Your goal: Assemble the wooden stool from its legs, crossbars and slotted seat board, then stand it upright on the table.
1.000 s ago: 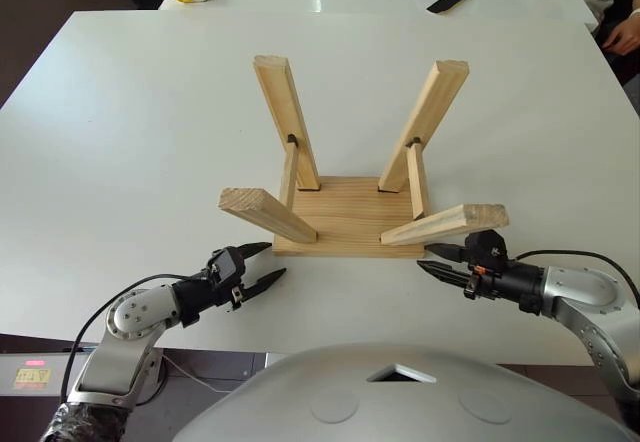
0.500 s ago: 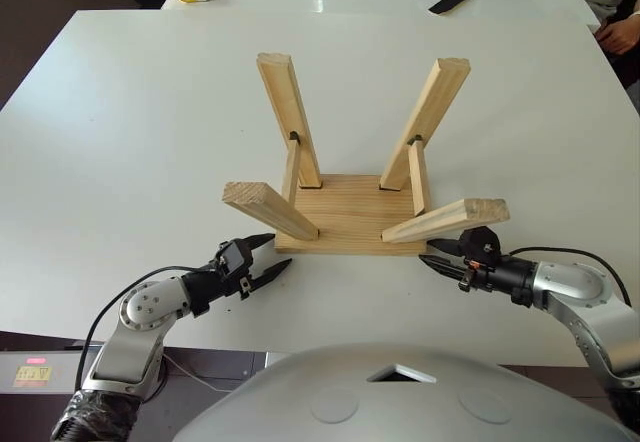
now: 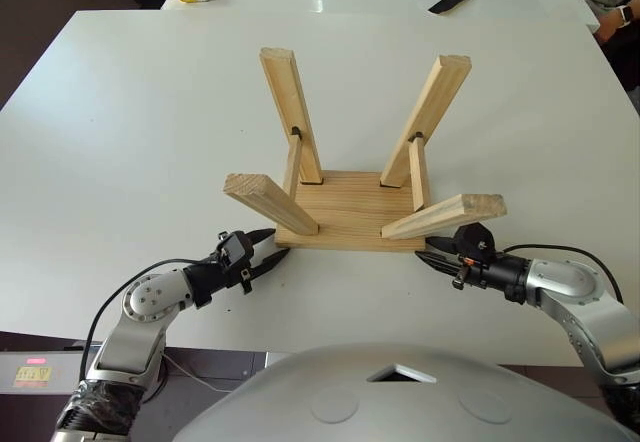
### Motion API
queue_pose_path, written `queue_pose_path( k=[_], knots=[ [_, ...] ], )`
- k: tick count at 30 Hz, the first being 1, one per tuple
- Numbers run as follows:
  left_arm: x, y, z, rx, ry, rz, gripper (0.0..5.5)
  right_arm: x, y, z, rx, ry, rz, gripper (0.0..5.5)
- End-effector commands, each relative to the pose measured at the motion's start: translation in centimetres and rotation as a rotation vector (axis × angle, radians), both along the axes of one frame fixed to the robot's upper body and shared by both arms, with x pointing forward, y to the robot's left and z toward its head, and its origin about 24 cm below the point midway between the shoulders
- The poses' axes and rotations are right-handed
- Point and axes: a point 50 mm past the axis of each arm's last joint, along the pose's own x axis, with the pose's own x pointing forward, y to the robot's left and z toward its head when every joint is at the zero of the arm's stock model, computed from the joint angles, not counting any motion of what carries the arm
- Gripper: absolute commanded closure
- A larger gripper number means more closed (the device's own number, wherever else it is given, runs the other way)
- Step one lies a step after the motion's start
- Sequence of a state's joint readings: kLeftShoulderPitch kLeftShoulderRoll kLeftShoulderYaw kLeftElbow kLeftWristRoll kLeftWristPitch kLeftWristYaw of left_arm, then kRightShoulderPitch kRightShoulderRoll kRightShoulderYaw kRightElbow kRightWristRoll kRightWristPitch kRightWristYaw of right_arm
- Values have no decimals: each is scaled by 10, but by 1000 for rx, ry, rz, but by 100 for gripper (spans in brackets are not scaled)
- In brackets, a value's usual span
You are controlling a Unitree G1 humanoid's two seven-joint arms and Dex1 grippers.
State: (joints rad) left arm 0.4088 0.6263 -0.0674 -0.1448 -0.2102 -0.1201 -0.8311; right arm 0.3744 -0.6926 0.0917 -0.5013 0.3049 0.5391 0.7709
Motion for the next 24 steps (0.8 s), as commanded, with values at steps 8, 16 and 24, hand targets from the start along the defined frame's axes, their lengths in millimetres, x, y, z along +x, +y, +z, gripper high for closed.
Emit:
queue_pose_path(
  k=[8,16,24],
  knots=[
    [-19,-5,28,-7,73,-169,351,-18,13,19,48,-18,60,430],
    [-29,-2,53,-12,88,-203,351,-39,13,53,37,-35,114,452],
    [-47,-15,91,-107,136,-214,351,-47,4,89,13,-63,171,467]
  ],
)
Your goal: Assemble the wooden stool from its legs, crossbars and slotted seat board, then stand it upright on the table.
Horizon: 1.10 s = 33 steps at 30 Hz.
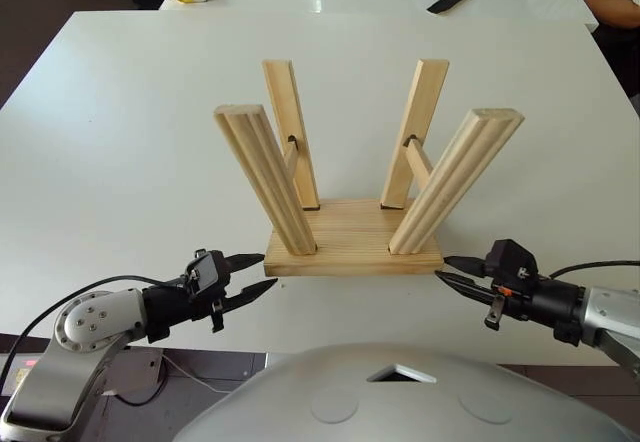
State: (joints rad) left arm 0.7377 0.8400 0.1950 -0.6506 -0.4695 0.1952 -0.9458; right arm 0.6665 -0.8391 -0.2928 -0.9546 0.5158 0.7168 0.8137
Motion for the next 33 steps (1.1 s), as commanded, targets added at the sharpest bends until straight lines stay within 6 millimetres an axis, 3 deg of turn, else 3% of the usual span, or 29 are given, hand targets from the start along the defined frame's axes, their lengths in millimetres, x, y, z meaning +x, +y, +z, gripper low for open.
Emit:
queue_pose_path(
  k=[1,12,22,28,33],
  knots=[
    [-3,-20,23,-97,-22,-85,351,-4,12,18,61,-26,119,471],
    [11,-24,46,-154,-24,-81,351,-2,15,32,82,-68,177,474],
    [0,-31,51,-189,70,-110,351,3,12,55,92,-91,237,481],
    [1,-26,61,-219,123,-135,351,4,11,69,97,-79,289,547],
    [12,-20,64,-189,112,-144,351,9,9,70,91,-78,282,549]
  ],
)
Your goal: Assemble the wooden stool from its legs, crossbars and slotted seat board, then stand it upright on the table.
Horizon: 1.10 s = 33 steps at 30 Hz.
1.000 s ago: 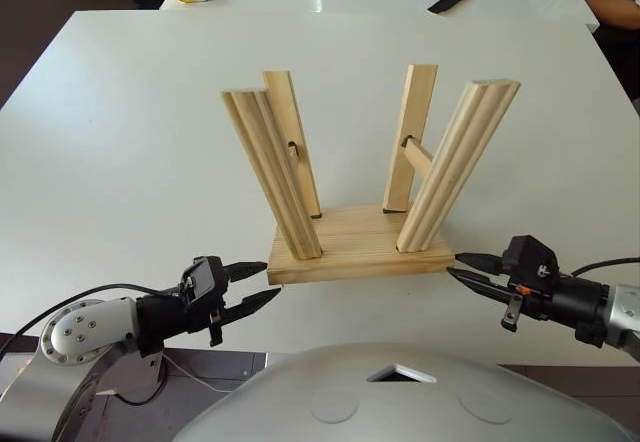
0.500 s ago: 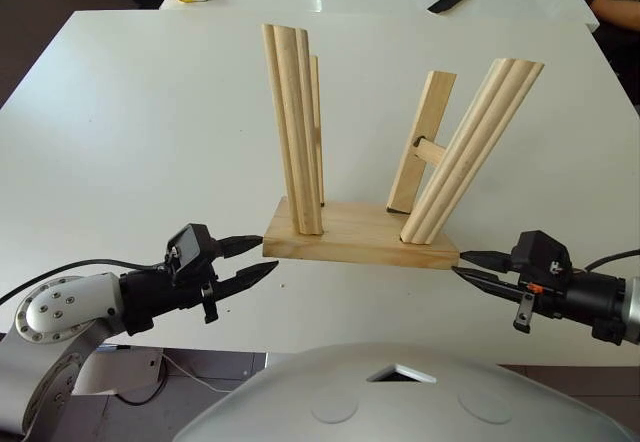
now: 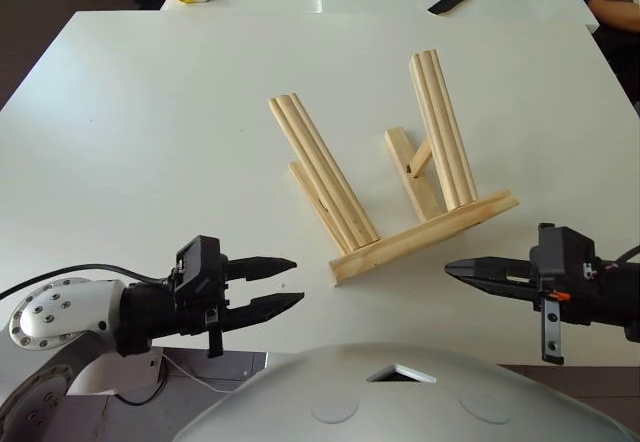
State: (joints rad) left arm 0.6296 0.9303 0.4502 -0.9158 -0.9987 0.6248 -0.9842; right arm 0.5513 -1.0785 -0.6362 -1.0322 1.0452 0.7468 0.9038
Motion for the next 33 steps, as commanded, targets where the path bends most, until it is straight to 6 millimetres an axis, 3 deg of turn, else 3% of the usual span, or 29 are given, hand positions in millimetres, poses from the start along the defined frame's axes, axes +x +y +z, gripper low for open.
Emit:
queue_pose_path(
  k=[1,4,7,10,12,14,19,24,30,33],
  knots=[
    [10,4,0,45,-19,8,351,5,-6,0,-41,0,-16,549],
    [-2,-3,-8,54,14,-37,351,13,-35,-5,-90,61,-65,549],
    [-11,-3,-25,129,11,-56,351,22,-86,-28,-238,135,-149,549],
    [-11,2,-38,178,-12,-39,351,38,-127,-50,-391,83,-283,549],
    [-9,8,-47,215,-34,-34,351,52,-139,-60,-422,4,-382,549],
    [-5,12,-57,258,-74,-34,351,66,-135,-72,-407,-61,-443,549],
    [-1,15,-77,290,-130,-62,351,84,-96,-100,-314,-150,-488,549],
    [7,20,-86,319,-184,-69,351,75,-78,-122,-317,-124,-436,549],
    [2,25,-92,340,-178,-133,351,64,-68,-125,-303,-103,-392,549],
    [9,30,-89,367,-212,-139,351,62,-57,-123,-276,-102,-362,549]
  ],
)
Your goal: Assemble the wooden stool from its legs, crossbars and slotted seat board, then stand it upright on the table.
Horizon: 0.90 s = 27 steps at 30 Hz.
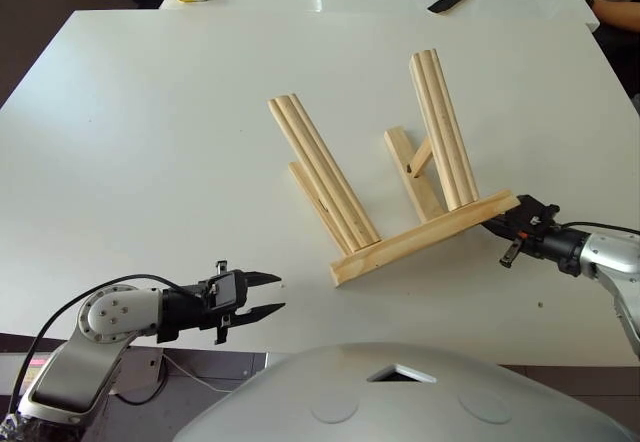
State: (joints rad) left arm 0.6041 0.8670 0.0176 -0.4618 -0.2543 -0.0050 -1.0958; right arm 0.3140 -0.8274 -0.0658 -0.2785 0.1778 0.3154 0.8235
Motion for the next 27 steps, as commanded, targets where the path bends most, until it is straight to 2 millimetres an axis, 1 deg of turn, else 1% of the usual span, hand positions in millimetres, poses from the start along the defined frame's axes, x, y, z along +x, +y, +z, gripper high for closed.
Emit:
queue_pose_path(
  k=[1,3,8,11,16,19,22,24,27],
  knots=[
    [14,9,4,60,-56,-18,351,-5,20,3,40,-4,57,549],
    [24,11,7,69,-88,-9,351,-8,29,4,64,-6,74,549],
    [33,21,7,140,-136,-35,351,-15,48,17,102,-10,148,549],
    [39,32,6,191,-167,-35,351,-21,53,24,107,-1,197,549],
    [47,53,10,250,-189,-17,351,-26,56,41,172,27,249,549],
    [47,58,15,248,-185,-20,351,-26,60,47,207,28,256,549],
    [42,59,15,250,-164,-52,351,-28,62,50,222,37,265,549],
    [37,56,13,240,-149,-79,351,-27,58,47,193,34,247,549],
    [27,45,6,201,-127,-104,351,-22,44,41,148,32,193,549]
  ],
)
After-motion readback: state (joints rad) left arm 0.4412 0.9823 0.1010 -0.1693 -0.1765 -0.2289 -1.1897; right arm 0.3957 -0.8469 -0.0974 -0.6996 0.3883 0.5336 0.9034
